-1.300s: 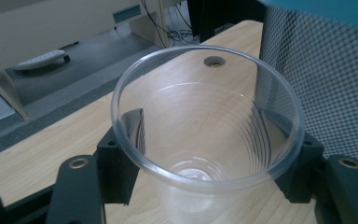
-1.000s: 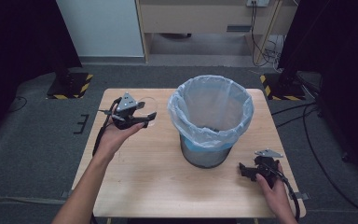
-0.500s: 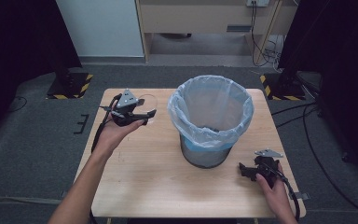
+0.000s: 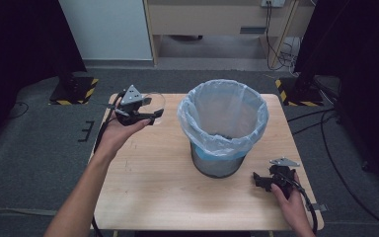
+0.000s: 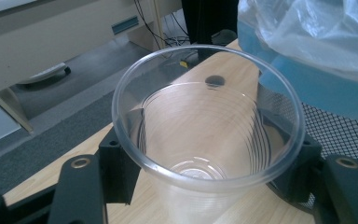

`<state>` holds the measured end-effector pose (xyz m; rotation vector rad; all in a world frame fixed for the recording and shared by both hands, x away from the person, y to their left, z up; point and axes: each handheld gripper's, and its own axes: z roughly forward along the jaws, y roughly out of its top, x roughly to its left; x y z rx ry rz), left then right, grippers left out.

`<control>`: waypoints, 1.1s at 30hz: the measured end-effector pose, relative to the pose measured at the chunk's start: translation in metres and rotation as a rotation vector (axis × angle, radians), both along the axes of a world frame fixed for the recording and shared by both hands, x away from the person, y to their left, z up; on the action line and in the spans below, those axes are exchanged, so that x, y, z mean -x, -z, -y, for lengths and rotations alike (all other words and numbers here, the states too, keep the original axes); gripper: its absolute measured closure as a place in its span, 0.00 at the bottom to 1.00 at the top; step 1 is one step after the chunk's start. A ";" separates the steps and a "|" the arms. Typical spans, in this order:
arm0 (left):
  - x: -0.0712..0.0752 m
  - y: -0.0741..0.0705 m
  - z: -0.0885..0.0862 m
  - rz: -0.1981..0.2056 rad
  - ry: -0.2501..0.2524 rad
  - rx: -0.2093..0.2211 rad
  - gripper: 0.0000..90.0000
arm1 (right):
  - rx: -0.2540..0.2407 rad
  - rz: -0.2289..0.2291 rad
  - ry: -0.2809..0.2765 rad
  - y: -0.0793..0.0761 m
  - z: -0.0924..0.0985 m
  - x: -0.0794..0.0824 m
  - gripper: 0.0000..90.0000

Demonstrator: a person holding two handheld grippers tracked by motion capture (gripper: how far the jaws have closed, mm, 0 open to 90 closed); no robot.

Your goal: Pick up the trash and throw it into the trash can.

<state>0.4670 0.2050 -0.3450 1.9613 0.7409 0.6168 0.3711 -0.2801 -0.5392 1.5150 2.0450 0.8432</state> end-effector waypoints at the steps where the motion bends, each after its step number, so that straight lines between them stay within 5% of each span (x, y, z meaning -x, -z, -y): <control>1: -0.001 -0.003 -0.001 0.002 0.000 -0.004 0.39 | 0.000 0.000 0.000 0.000 0.000 0.000 0.00; 9: 0.000 -0.020 -0.002 0.027 0.010 0.022 0.39 | -0.002 0.000 -0.001 0.000 0.000 0.000 0.00; 33: 0.015 -0.081 0.022 0.138 0.063 -0.007 0.39 | -0.004 0.001 0.001 0.000 0.000 0.000 0.00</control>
